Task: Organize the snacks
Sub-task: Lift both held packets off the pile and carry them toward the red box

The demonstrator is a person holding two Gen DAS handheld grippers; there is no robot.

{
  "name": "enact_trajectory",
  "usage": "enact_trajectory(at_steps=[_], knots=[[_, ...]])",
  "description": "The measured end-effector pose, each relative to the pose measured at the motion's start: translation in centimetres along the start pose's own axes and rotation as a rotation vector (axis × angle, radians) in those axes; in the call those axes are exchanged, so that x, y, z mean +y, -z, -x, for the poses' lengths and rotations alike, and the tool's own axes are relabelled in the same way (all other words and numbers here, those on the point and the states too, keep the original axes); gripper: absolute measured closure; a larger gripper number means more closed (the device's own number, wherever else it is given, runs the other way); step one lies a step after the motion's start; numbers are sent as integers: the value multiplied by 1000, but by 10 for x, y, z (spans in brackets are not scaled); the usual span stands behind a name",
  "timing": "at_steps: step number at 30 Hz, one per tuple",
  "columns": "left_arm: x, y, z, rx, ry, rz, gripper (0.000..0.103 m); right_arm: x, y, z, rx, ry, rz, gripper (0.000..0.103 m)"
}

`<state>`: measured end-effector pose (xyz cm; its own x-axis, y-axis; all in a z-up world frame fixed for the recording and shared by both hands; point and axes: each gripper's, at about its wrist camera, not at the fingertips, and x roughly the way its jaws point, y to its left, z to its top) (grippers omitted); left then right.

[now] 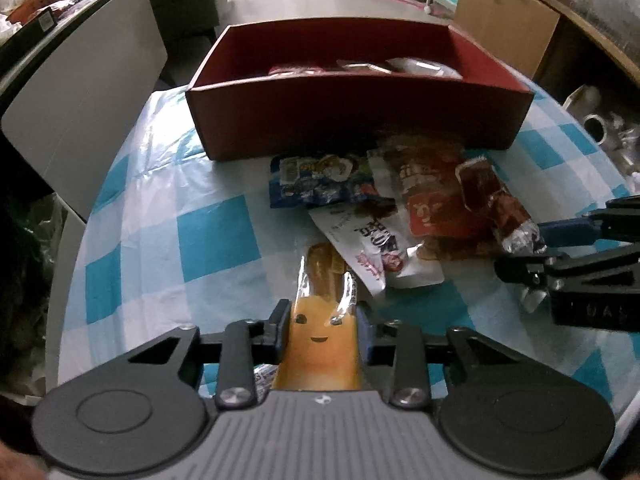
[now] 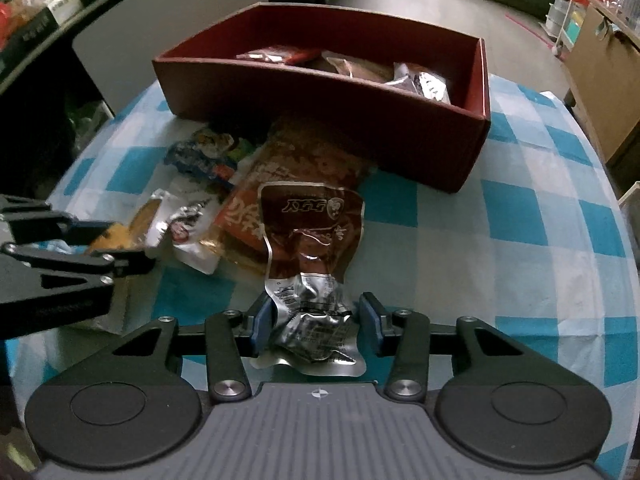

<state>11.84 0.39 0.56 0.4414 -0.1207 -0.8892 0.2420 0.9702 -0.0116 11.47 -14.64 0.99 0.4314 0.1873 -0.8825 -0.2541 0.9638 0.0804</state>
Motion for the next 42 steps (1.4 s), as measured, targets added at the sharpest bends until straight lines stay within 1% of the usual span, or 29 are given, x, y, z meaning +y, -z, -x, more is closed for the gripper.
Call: enact_trajectory(at_steps=[5,10,13,18,23,24,25,26,28,31,32,34,35,36,38,39,41,42], knots=[[10,-2,10,-11,40,49,75,-10,-4,13,-48,-31,-56,49],[13,-2,28,-54,62,79,76,-19,-8,21,-77,-52,-105,49],[14,3,39,-75,74,99,76,-18,-10,23,-84,-61,-107,49],[22,12,47,-78,102,163,76,-15,-11,28,-100,-87,-112,49],[26,12,55,-103,106,214,77,-12,-11,33,-113,-104,-111,49],[26,11,57,-113,111,221,78,-12,-11,34,-117,-109,-113,49],[26,9,60,-125,116,225,81,-13,-11,35,-121,-112,-114,49],[25,6,63,-139,125,228,92,-12,-12,37,-125,-113,-114,49],[24,1,65,-151,151,241,92,-13,-14,39,-135,-120,-118,49],[19,-2,66,-164,137,223,92,-13,-17,41,-148,-128,-127,49],[18,-2,64,-156,143,205,92,-13,-18,41,-150,-129,-129,49],[11,2,57,-119,145,177,85,-15,-19,40,-150,-130,-135,49],[7,6,51,-89,137,172,75,-15,-19,40,-148,-129,-134,49],[2,10,45,-57,129,169,66,-16,-19,39,-146,-129,-135,49],[-8,19,32,11,118,180,65,-16,-19,39,-141,-127,-136,49],[-12,21,28,38,125,194,65,-16,-20,38,-140,-126,-135,49],[-22,23,23,58,147,216,64,-16,-20,38,-139,-130,-135,49],[-26,21,21,55,143,235,64,-16,-20,39,-141,-133,-134,49]])
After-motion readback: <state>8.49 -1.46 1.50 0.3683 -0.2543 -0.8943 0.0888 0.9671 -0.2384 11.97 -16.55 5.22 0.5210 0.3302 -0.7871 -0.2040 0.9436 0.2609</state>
